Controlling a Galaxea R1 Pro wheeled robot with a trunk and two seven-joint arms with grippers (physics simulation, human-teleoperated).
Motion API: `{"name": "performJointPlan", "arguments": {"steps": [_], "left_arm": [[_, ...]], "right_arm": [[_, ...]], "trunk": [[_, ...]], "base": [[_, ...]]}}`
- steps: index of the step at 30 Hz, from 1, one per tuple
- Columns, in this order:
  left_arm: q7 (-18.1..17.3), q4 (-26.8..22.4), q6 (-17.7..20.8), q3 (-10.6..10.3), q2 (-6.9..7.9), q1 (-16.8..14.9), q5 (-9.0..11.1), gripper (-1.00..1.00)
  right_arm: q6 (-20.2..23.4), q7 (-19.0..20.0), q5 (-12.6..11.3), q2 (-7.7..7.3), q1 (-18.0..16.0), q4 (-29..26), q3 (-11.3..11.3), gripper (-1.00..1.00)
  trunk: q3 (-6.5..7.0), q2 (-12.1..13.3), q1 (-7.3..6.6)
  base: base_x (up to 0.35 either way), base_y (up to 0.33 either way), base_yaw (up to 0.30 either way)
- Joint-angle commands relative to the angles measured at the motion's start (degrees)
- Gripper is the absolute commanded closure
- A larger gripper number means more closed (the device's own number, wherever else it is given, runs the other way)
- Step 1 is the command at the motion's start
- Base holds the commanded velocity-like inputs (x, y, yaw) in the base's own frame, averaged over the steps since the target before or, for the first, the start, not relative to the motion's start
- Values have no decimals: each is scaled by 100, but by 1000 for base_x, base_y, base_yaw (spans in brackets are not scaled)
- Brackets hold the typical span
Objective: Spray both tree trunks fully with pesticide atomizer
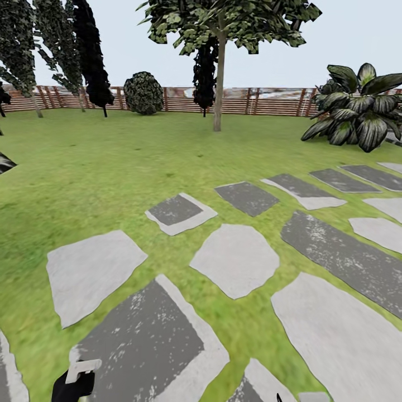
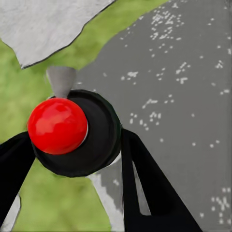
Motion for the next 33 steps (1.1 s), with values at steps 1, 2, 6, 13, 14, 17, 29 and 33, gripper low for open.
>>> {"name": "performJointPlan", "arguments": {"steps": [1,2,6,13,14,17,29,33], "left_arm": [[0,0,0,1,1,0,1,100],[0,1,0,1,2,0,2,100],[0,1,0,1,1,0,2,100],[-5,1,5,1,1,0,1,100],[-6,1,6,1,2,0,1,100],[-8,1,4,1,1,0,1,100],[-9,1,7,1,-6,0,2,100],[-9,1,2,1,-6,0,2,100]], "right_arm": [[0,3,-1,1,0,91,0,-100],[0,8,-1,2,0,217,0,-100],[4,37,-1,2,0,531,0,-100],[9,40,4,2,0,966,-4,-100],[9,38,5,2,0,983,-6,-100],[9,22,7,2,0,1005,-8,-100],[9,18,7,2,0,1013,-8,-100],[9,18,7,2,0,1012,-8,-100]], "trunk": [[0,0,0],[0,0,0],[0,0,0],[0,0,0],[0,0,0],[0,0,0],[0,0,0],[0,0,0]], "base": [[338,0,0],[338,0,0],[339,0,0],[339,0,0],[339,0,0],[339,0,0],[339,0,0],[339,0,0]]}}
